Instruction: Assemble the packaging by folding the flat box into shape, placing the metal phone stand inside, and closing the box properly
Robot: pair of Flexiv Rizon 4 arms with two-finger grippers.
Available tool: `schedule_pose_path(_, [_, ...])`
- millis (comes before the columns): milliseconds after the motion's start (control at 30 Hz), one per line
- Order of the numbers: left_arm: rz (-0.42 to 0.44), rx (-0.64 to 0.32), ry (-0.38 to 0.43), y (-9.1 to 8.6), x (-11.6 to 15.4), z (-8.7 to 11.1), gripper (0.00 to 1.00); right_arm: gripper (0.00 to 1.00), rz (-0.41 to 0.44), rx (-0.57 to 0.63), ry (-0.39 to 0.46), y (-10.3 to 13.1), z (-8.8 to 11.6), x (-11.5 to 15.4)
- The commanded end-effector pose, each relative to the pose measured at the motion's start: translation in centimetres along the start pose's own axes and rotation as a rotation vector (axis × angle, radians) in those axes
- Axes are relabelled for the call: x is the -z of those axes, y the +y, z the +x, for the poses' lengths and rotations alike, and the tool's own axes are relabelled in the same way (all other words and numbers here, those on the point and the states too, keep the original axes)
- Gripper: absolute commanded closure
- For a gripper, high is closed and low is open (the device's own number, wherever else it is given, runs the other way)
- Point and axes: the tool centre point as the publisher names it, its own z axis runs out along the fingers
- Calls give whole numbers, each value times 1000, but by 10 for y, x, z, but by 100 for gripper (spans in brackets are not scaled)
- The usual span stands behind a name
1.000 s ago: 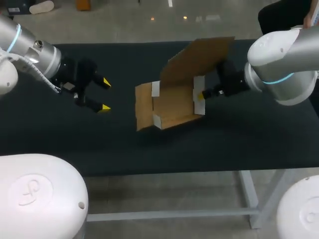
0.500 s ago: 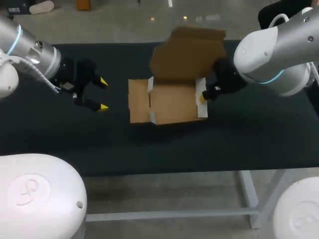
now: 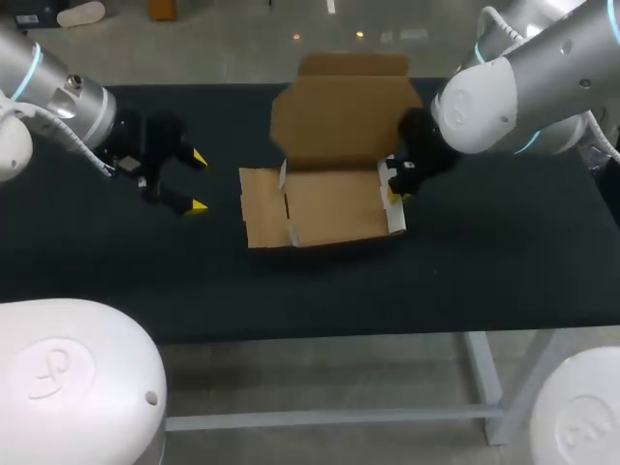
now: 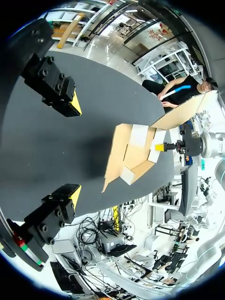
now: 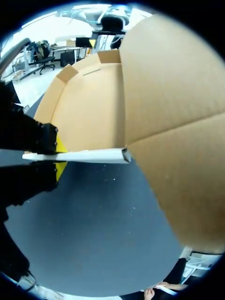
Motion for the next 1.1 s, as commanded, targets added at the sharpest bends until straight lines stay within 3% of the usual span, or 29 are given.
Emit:
schedule_pose_path(33, [-5,1,3,-1,0,0,0,100,56,-19,-8,2,5,-3])
schedule_pose_path(600, [-5,1,3,-1,0,0,0,100,165,-153,-107,-24,22,-9])
schedule_pose_path(1100, [-5,1,3,-1,0,0,0,100,257,-245,-158,-35,19,-30])
